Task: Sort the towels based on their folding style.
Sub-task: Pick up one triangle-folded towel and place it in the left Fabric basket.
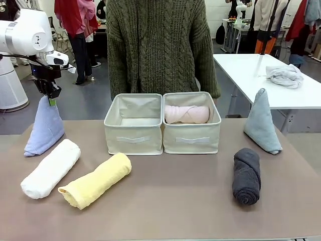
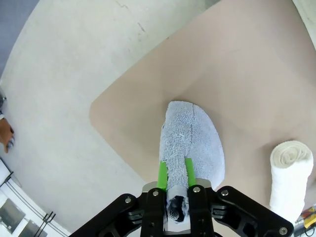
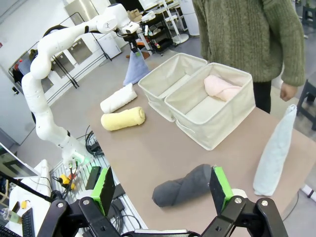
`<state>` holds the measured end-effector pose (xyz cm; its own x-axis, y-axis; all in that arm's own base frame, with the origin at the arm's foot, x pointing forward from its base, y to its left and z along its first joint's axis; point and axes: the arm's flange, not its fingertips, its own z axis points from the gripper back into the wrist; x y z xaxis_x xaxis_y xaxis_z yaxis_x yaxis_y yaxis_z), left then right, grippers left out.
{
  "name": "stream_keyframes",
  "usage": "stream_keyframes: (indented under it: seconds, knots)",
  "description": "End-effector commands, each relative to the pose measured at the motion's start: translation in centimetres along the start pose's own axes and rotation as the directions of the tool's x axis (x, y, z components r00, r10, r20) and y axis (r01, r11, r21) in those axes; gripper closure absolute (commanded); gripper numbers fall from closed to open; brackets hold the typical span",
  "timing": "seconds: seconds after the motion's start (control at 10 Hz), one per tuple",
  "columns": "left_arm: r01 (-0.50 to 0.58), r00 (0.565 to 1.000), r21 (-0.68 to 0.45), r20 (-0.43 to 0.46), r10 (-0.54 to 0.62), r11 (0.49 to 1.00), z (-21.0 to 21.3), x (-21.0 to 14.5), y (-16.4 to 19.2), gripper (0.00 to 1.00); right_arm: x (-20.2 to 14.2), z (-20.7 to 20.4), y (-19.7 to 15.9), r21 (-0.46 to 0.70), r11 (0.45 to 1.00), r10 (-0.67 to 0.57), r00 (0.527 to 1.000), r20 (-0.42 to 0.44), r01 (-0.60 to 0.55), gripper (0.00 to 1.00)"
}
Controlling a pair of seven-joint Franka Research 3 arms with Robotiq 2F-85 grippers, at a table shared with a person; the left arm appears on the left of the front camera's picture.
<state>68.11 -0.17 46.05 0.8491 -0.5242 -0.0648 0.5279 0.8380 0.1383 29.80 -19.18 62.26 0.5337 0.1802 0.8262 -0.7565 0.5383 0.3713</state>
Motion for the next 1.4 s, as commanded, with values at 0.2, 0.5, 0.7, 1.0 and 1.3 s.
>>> stream_keyframes:
  seconds: [0.2,0.5,0.7,1.0,1.3]
  knots:
    - [0.248,0.966,-0.012,0.079,-0.246,0.969,11.1,-9.4,-4.2,1.0,0.0,0.0,-0.1,0.006,1.0,0.003,1.0,0.006,-0.003,0.0]
    - [0.294,0.945,-0.022,0.154,-0.287,0.956,15.8,-16.9,-6.1,1.0,0.0,0.0,-0.1,0.006,1.0,0.003,1.0,0.006,-0.003,0.0]
    - [0.235,0.969,0.031,0.075,-0.237,0.971,15.5,-11.1,-4.9,1.0,0.0,0.0,-0.1,0.006,1.0,0.003,1.0,0.006,-0.003,0.0]
    - [0.324,0.94,0.003,0.115,-0.322,0.946,16.0,-12.1,-7.4,0.86,0.0,0.0,-0.1,0.006,1.0,0.003,1.0,0.006,-0.003,0.0]
    - [0.469,0.875,-0.01,0.14,-0.463,0.883,18.2,-10.1,-10.5,0.86,0.0,0.0,-0.1,0.006,1.0,0.003,1.0,0.006,-0.003,0.0]
